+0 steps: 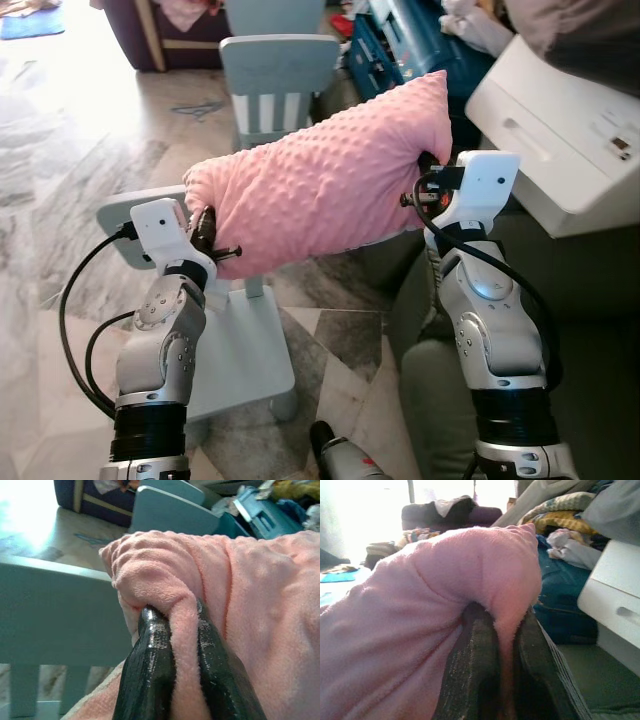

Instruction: Move the pillow to the sofa

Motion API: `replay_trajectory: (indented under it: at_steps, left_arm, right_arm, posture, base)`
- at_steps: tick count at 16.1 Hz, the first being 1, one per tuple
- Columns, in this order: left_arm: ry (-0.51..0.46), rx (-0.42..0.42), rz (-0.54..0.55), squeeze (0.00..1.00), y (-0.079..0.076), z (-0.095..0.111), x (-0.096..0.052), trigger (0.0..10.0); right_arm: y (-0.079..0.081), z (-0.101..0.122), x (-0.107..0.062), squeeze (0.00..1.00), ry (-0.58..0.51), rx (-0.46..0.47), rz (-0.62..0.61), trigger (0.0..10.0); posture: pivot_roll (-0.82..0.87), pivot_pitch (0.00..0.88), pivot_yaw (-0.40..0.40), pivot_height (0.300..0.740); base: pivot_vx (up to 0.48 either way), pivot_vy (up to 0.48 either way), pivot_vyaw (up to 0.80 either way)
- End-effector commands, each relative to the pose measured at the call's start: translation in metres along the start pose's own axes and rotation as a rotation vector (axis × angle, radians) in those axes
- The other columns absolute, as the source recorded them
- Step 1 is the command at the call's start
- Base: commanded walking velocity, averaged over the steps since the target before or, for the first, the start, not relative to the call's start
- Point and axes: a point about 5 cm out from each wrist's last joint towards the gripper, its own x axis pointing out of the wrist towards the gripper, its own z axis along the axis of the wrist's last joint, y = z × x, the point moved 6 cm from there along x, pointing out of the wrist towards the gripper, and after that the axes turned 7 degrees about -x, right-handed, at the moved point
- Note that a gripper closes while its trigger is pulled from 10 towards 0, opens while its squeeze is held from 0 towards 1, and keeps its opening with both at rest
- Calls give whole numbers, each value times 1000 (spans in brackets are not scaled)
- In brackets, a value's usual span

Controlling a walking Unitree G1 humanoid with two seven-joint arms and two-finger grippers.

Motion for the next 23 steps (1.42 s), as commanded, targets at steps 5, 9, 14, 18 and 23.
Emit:
replay_trajectory:
  at_steps: [5,9,14,18,23]
  left_arm:
    - [-10,-13,-57,0,-16,3,0,10000]
    - [-11,-7,-70,0,-19,3,0,10000]
    - [-10,-6,-70,0,-19,2,0,10000]
    - [-8,-9,-70,0,-20,2,0,10000]
    - [-4,-11,-68,0,-20,1,0,10000]
  right_arm:
    - [-4,13,0,0,-45,-8,-3,10000]
    - [-4,13,0,0,-44,-6,-3,10000]
    - [-5,12,0,0,-42,-5,-3,10000]
    - [-4,12,0,0,-42,-1,-3,10000]
    - [-4,12,0,0,-41,1,-4,10000]
  posture:
    - [-118,175,-69,740]
    - [-122,176,-69,740]
    - [-122,178,-69,740]
    - [-122,178,-68,740]
    - [-123,180,-68,740]
  base:
    - [0,0,-91]
    - [0,0,0]
    - [-55,0,0]
    - [-282,0,0]
    - [-310,0,0]
